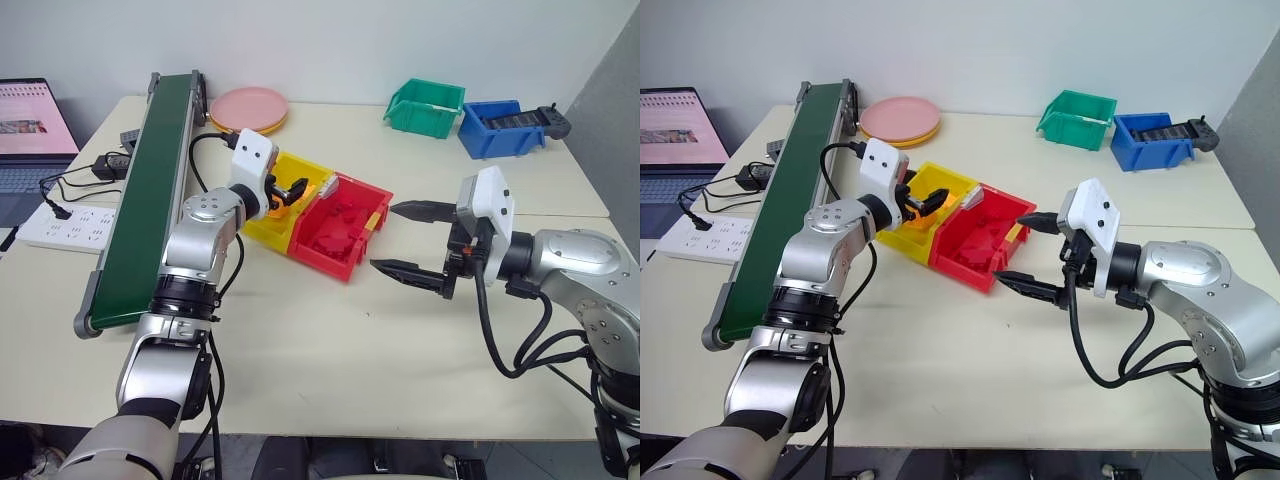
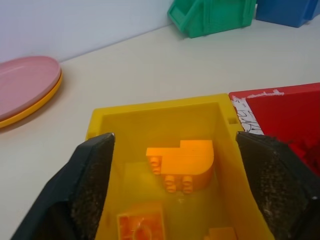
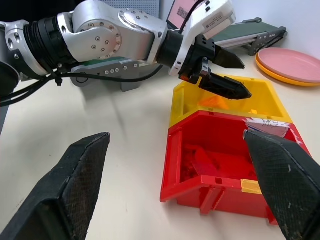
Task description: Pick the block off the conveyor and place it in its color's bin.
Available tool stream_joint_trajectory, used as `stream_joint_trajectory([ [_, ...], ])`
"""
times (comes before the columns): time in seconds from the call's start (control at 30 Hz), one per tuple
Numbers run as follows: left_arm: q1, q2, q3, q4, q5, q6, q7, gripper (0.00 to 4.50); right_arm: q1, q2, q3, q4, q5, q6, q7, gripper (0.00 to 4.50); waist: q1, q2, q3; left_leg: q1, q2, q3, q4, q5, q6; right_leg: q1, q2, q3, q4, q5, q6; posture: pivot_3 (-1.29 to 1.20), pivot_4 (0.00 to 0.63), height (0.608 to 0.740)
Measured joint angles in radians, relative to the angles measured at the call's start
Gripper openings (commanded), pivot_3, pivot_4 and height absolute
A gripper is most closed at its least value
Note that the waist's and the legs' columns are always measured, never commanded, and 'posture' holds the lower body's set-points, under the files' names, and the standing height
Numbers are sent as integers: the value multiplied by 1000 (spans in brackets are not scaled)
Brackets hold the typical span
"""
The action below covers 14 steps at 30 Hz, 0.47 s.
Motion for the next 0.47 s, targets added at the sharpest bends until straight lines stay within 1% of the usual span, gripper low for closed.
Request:
stream_joint_trajectory([
  [0.13,62,32,11,-185,-6,125,7,4474,17,-14,7,30,-32,-35,6,4500,-2,0,0,0,0,1,0,0,0,0,0,1,0,0,0,0,150,740],
  [0.23,181,91,27,-354,-7,197,14,4474,39,-9,11,49,-74,-104,7,4500,-8,0,0,1,1,1,0,0,0,0,1,1,1,0,0,0,150,740],
  [0.3,289,114,75,-478,-28,255,16,4474,83,14,16,93,-153,-221,2,4500,-9,0,0,1,1,1,0,0,0,0,1,1,2,0,0,0,150,740],
  [0.4,339,111,132,-558,-60,324,33,4474,130,36,36,160,-231,-347,10,4500,1,0,0,2,1,0,0,0,-1,0,1,0,4,0,0,0,150,740],
  [0.47,412,101,197,-668,-71,373,75,4474,178,74,50,196,-263,-460,42,4500,1,0,-1,3,1,1,0,0,-1,1,1,1,3,0,0,0,150,740],
])
